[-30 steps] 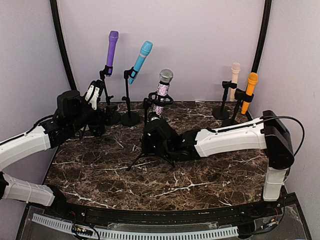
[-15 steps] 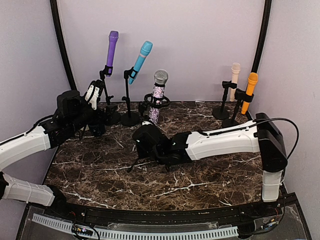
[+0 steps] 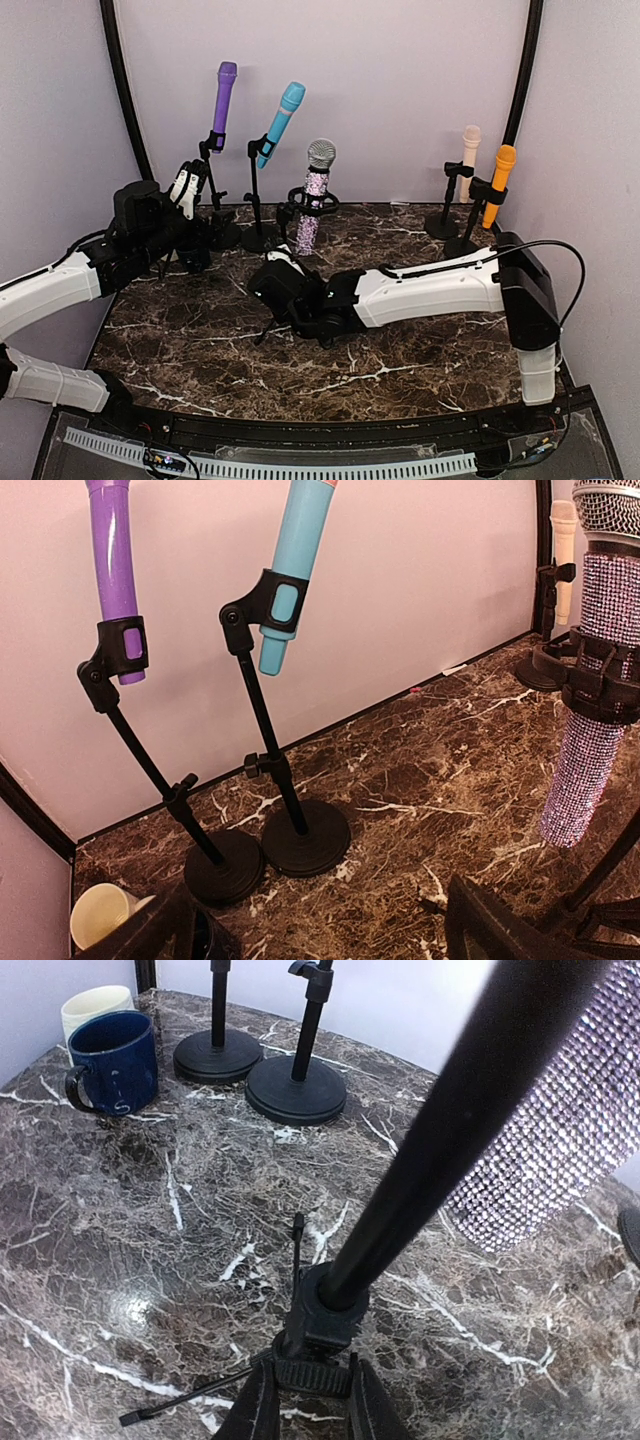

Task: Remove the microphone from the stand
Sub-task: Unscrew the knob on the stand of the microphone stand.

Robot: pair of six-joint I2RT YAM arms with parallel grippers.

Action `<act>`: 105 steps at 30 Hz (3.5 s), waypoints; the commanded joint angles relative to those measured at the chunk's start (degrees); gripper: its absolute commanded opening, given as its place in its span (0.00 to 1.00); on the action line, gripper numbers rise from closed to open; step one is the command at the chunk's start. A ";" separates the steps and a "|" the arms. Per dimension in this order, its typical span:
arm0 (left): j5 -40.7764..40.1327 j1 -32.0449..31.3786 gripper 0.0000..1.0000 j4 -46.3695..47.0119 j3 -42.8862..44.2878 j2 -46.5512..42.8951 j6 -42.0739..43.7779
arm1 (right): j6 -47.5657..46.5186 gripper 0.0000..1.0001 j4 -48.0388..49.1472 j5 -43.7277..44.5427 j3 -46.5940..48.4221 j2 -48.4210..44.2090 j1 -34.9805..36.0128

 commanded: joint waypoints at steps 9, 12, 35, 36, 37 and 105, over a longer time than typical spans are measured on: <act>0.29 -0.57 0.88 0.72 -0.39 -0.95 0.33 | -17.04 0.00 -3.17 0.73 3.44 5.33 1.33; 0.31 -0.55 0.89 0.71 -0.43 -0.87 0.32 | -19.81 0.00 -3.74 2.30 4.15 6.26 1.86; -0.04 -0.64 0.89 0.71 -0.41 -1.10 0.58 | -14.61 0.72 6.75 -9.04 -4.62 -6.62 2.69; -0.09 -0.66 0.89 0.72 -0.40 -1.10 0.58 | -13.85 0.72 7.17 -9.96 -5.52 -7.51 2.72; -0.05 -0.68 0.89 0.67 -0.42 -1.07 0.58 | -13.12 0.73 7.62 -10.66 -6.58 -8.56 2.72; -0.75 -1.03 0.89 0.89 -0.48 -2.35 1.38 | 39.07 0.35 46.49 -47.82 -28.27 -10.00 -14.58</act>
